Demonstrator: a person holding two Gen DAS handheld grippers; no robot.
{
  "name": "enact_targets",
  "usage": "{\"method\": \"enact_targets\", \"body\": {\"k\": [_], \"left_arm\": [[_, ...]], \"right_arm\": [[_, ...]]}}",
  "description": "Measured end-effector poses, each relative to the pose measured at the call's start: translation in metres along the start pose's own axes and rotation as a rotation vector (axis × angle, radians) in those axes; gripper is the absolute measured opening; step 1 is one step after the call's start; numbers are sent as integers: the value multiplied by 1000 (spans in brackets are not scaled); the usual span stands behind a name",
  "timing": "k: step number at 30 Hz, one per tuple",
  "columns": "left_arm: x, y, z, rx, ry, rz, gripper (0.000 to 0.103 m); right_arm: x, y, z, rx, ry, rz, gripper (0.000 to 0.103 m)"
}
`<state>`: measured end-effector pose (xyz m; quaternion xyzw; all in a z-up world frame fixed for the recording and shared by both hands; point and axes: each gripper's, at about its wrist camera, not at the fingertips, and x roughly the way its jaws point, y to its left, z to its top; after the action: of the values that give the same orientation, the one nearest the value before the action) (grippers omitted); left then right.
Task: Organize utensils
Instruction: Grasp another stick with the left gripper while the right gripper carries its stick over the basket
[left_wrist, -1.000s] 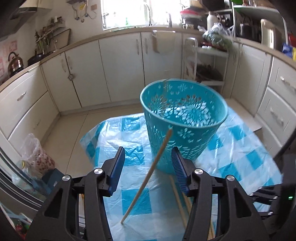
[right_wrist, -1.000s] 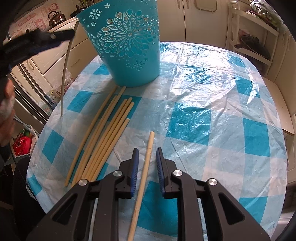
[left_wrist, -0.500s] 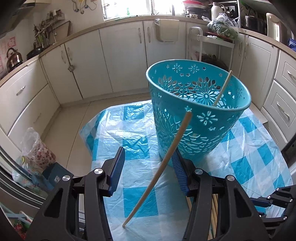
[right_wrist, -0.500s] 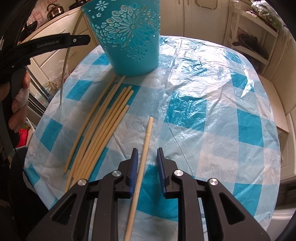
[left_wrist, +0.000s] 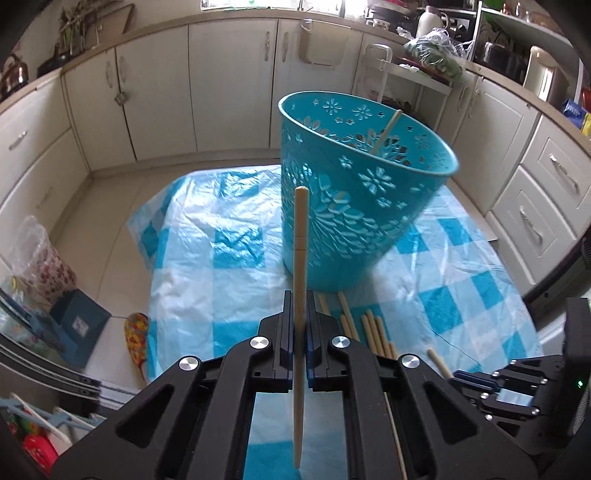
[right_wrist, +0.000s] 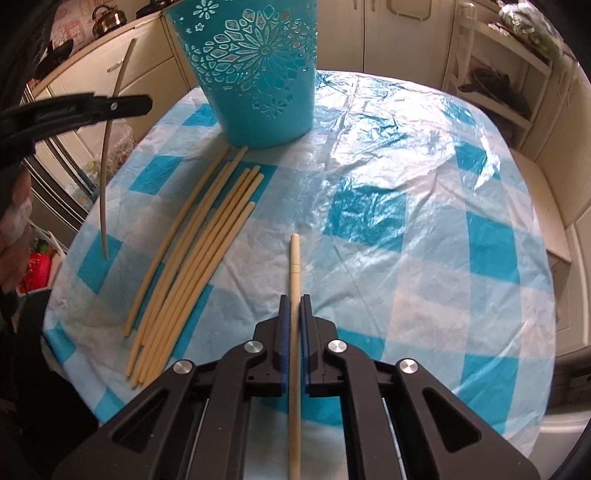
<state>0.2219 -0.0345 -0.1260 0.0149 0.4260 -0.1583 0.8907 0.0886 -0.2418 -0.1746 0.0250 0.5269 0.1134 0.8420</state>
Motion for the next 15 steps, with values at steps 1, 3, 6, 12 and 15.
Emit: {"method": "enact_targets", "body": {"k": [1,3,6,12,15], "left_arm": [[-2,0,-2,-7,2,-12,5],[-8,-2,-7,-15,3,-27,5],[-16,-4,-15,-22,1,-39,5],[-18,1,-31,-46,12,-45,5],[-17,3,-37,-64,13,-52,5]], "right_arm": [[-2,-3,-2,26,-1,29,6],[-7,-8,-3,74,-13,79,6],[-23,-16,1,143,-68,163,6],[-80,-23,30,209,-297,280,6],[-108,-17,59,201,-430,305,6]]}}
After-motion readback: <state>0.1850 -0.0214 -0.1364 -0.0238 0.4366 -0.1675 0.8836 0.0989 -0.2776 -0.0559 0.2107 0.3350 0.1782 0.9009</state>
